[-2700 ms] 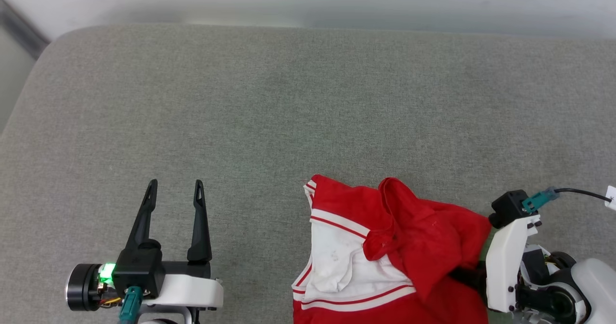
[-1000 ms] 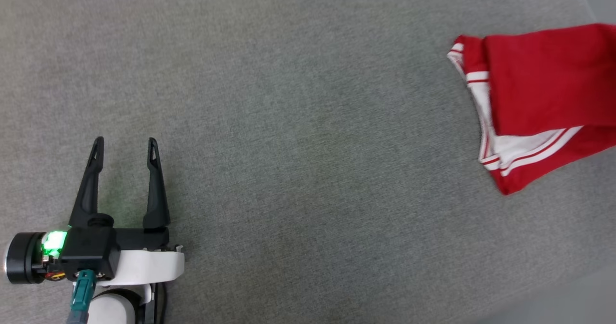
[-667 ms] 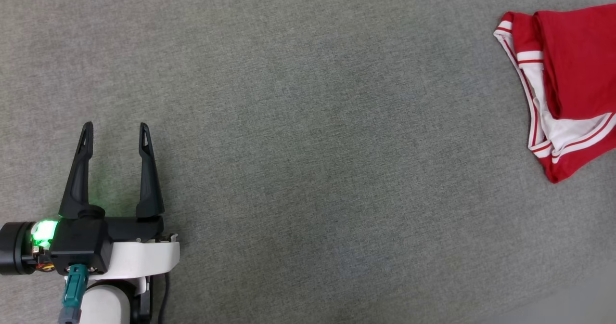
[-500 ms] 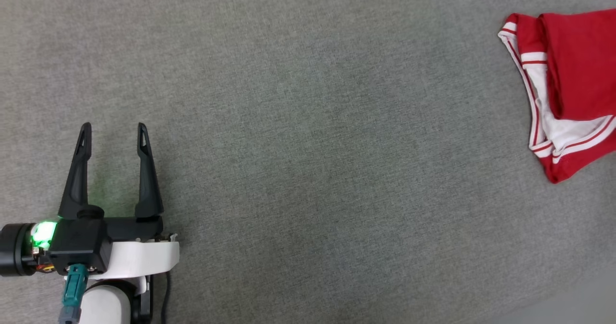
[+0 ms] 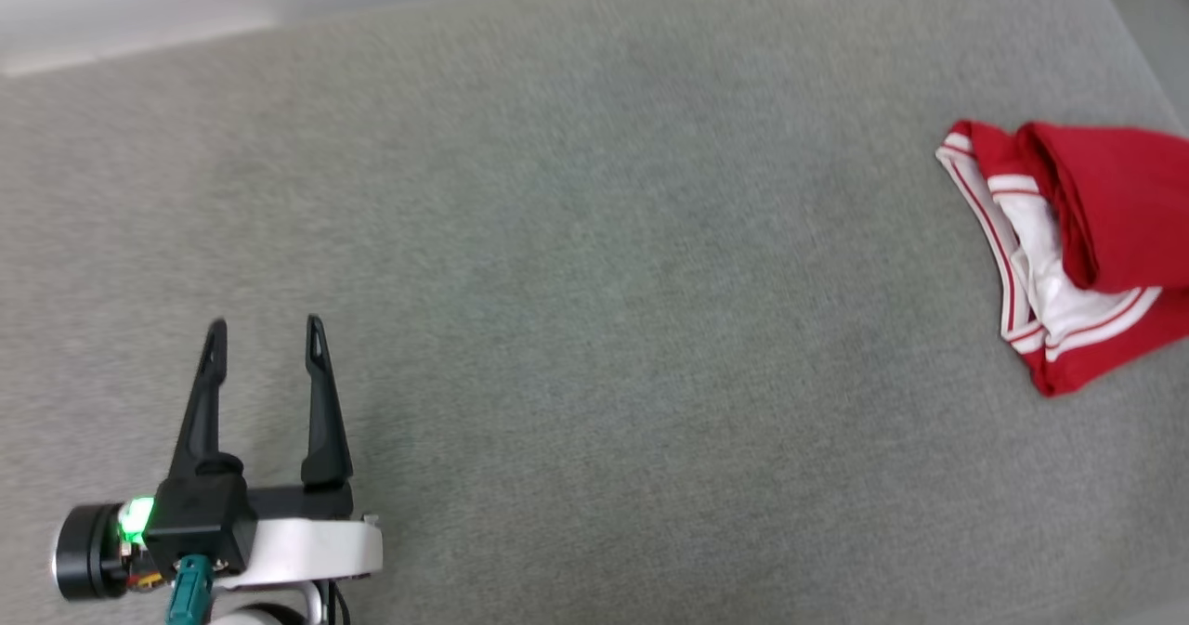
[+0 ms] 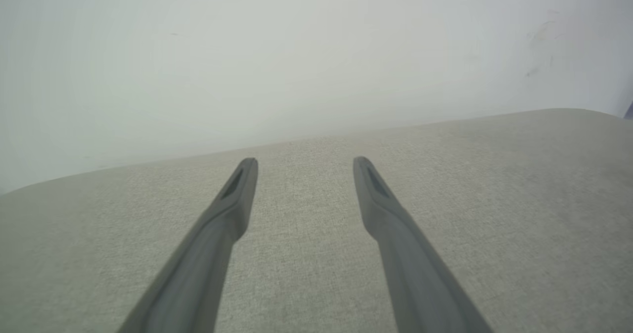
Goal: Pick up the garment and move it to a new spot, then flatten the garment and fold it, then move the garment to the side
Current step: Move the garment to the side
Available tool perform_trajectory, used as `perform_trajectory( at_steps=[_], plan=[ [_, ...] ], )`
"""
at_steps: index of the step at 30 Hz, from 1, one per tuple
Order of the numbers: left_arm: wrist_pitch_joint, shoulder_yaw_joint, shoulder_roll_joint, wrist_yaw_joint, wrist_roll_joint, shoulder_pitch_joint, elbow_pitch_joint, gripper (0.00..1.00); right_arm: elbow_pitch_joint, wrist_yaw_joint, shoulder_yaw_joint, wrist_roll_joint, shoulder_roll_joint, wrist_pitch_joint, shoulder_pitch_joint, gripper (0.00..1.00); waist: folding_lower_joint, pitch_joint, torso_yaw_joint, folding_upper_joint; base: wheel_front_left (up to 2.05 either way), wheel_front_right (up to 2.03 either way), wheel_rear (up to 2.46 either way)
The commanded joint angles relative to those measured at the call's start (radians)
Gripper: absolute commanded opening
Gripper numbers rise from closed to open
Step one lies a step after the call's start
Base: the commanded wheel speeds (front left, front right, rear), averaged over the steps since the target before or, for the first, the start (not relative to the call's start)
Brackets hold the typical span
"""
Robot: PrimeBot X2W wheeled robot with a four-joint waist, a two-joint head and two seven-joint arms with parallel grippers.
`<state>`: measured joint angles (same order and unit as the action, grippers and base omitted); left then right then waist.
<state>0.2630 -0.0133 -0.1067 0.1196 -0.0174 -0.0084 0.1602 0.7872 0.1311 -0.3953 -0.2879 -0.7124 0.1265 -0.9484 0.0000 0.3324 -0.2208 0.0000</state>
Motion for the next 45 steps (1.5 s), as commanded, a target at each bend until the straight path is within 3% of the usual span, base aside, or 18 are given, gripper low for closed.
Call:
perform_trajectory(
  at_steps=[1,6,12,16,22,28,45],
  plan=[
    [0.002,0.002,0.007,0.004,-0.003,0.018,-0.003,1.00,-0.016,-0.001,0.021,0.009,0.027,0.032,0.026,1.00,0.0000,-0.060,0.038,0.0000,0.00,0.00,0.00],
    [0.002,0.004,0.020,-0.002,-0.009,0.060,-0.010,1.00,-0.174,-0.001,0.128,0.096,0.129,0.133,0.129,1.00,0.0000,-0.135,0.078,0.0000,0.00,0.00,0.00],
    [0.002,0.001,0.034,-0.012,-0.010,0.092,-0.016,1.00,-0.501,-0.001,0.237,0.164,0.279,0.137,0.348,1.00,0.0000,-0.198,0.125,0.0000,0.00,0.00,0.00],
    [0.002,-0.002,0.037,-0.021,-0.005,0.106,-0.028,1.00,-0.634,-0.001,0.277,0.172,0.367,0.138,0.489,1.00,0.0000,-0.228,0.155,0.0000,0.00,0.00,0.00],
    [0.002,-0.007,0.041,-0.035,-0.008,0.110,-0.049,1.00,-0.693,-0.001,0.326,0.155,0.482,0.138,0.663,1.00,0.0000,-0.262,0.187,0.0000,0.00,0.00,0.00],
    [0.002,-0.008,0.045,-0.047,-0.007,0.128,-0.061,1.00,-0.705,-0.001,0.364,0.153,0.554,0.138,0.806,1.00,0.0000,-0.290,0.208,0.0000,0.00,0.00,0.00],
    [0.002,0.008,0.051,-0.097,-0.015,0.170,-0.108,1.00,-0.770,-0.001,0.461,0.148,0.652,0.138,1.037,1.00,0.0000,-0.346,0.237,0.0000,0.00,0.00,0.00]
  ],
)
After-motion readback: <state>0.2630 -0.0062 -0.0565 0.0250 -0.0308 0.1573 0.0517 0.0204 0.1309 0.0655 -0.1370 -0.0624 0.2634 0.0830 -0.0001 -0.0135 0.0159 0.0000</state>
